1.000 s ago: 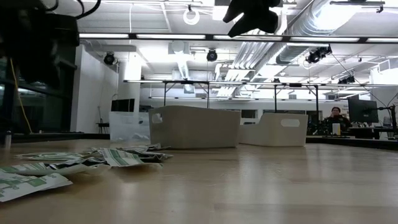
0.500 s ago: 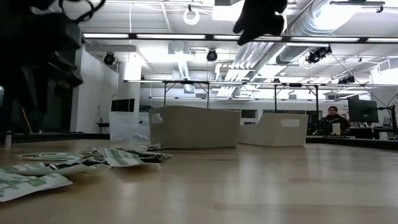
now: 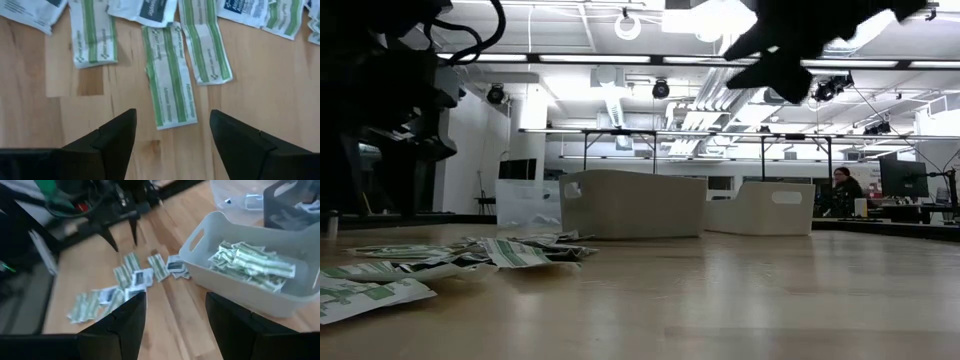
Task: Pick & Place First Aid Supplies
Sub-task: Put the bandage pack into the gray bin
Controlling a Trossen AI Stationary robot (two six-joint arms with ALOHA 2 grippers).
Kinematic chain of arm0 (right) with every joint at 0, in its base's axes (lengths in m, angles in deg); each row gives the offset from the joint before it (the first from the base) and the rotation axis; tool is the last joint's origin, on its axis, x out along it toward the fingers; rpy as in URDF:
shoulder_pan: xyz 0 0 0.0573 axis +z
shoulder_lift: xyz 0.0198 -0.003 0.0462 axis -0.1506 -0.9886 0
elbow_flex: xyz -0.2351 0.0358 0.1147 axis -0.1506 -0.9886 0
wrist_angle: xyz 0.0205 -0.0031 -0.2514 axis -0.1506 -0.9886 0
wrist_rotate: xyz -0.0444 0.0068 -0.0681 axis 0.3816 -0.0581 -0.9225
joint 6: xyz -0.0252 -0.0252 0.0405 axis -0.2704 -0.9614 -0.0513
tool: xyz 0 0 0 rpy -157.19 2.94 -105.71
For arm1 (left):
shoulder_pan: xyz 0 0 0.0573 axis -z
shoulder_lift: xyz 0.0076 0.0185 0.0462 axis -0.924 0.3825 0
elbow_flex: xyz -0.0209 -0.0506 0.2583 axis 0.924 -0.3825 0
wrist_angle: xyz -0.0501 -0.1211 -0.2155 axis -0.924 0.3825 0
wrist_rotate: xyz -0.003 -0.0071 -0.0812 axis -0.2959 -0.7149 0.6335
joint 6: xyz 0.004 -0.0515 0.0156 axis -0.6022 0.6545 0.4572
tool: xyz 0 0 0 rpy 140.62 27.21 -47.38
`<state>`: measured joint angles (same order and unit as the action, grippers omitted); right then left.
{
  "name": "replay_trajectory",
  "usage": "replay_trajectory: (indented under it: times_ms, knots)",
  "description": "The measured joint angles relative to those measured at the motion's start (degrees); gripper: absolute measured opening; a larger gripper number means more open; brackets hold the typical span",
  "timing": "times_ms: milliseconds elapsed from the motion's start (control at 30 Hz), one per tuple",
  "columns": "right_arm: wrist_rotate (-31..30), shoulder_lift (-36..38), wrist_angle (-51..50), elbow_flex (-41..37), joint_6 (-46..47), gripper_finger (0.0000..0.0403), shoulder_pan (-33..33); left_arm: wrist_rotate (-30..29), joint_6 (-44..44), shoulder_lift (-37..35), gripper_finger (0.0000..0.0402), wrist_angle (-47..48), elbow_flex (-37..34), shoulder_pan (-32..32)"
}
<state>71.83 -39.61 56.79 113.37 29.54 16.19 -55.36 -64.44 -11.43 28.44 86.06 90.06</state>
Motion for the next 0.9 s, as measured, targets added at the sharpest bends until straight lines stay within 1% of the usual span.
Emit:
replay_trajectory:
  times_ms: [233, 300, 467, 600, 733, 900]
  knots:
    - [-1.2, 11.1, 22.2, -18.9, 7.4, 0.0200, 0.0, -1.0, -1.2, 0.0, 0.0242, -0.4, 0.0, 0.0]
    - [-2.0, 13.2, 26.4, -22.8, 7.6, 0.0200, 0.0, -1.8, -1.2, 0.0, 0.0241, -0.6, 0.0, 0.0]
    - [-6.1, 19.2, 35.1, -31.5, 8.4, 0.0200, -0.1, -2.0, -1.2, 0.0, 0.0241, -1.4, 0.0, 0.0]
    - [-7.2, 25.2, 36.0, -36.5, 9.3, 0.0200, -0.1, -2.0, -0.8, 0.0, 0.0241, -2.1, 0.0, 0.0]
    - [-7.2, 31.1, 35.6, -39.4, 9.3, 0.0200, -0.1, -2.1, 0.2, 0.0, 0.0241, -2.1, 0.0, 0.0]
    - [-7.0, 37.4, 26.2, -39.1, 8.3, 0.0200, 0.0, -2.1, 0.2, 0.0, 0.0241, -2.1, 0.0, 0.0]
